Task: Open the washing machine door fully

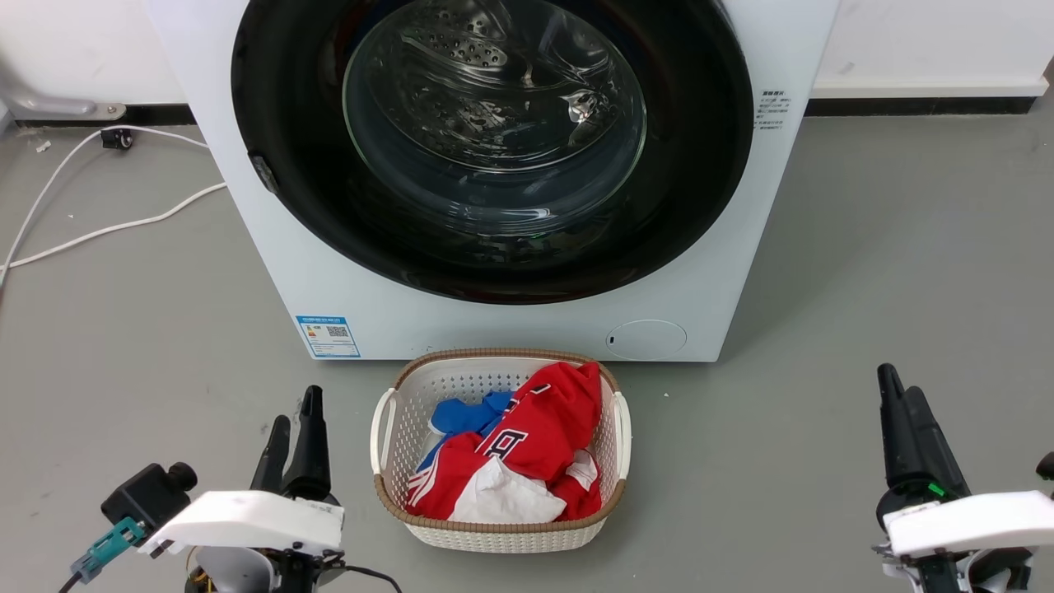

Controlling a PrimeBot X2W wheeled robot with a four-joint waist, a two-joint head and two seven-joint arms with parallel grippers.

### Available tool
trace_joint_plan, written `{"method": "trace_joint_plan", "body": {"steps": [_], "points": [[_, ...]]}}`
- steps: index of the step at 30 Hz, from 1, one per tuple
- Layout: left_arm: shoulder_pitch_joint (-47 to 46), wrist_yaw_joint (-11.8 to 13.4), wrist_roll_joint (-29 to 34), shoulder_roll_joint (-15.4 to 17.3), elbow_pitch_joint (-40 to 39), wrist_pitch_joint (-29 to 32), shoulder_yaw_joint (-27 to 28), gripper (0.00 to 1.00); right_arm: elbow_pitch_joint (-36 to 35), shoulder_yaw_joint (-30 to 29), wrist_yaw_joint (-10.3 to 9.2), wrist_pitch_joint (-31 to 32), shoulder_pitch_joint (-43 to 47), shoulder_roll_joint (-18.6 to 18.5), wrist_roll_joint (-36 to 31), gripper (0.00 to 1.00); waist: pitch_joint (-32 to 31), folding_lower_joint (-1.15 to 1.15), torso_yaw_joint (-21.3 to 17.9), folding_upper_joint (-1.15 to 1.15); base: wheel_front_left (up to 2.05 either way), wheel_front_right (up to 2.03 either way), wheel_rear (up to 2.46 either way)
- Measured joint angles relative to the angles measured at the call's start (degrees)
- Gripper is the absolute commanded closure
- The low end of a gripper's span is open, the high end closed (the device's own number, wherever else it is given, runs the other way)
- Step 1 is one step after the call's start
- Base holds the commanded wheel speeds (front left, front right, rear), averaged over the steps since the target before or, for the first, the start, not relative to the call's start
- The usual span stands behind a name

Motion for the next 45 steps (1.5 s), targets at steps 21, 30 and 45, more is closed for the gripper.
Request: {"method": "trace_joint_plan", "body": {"steps": [21, 30, 45], "points": [[0.81, 5.36, 15.70, 3.63, -2.26, -3.79, -6.77, 0.00, -2.58, 1.55, 0.00, -3.80, 2.56, 0.01, -18.55, 0.00, -0.08, 0.00, 0.11, 0.00, 0.00, 0.00, 0.00], [1.40, 5.97, 20.63, 4.17, -3.28, -5.25, -8.39, 0.00, -4.30, 1.03, 0.00, -5.15, 3.44, 0.00, -23.52, 0.00, -0.10, 0.00, 0.23, 0.00, 0.00, 0.00, 0.00], [2.41, 5.72, 28.83, 3.68, -3.81, -7.39, -9.04, 0.00, -6.54, 1.02, 0.00, -7.33, 5.02, 0.01, -30.69, 0.00, -0.22, 0.00, 0.36, 0.00, 0.00, 0.00, 0.00]]}}
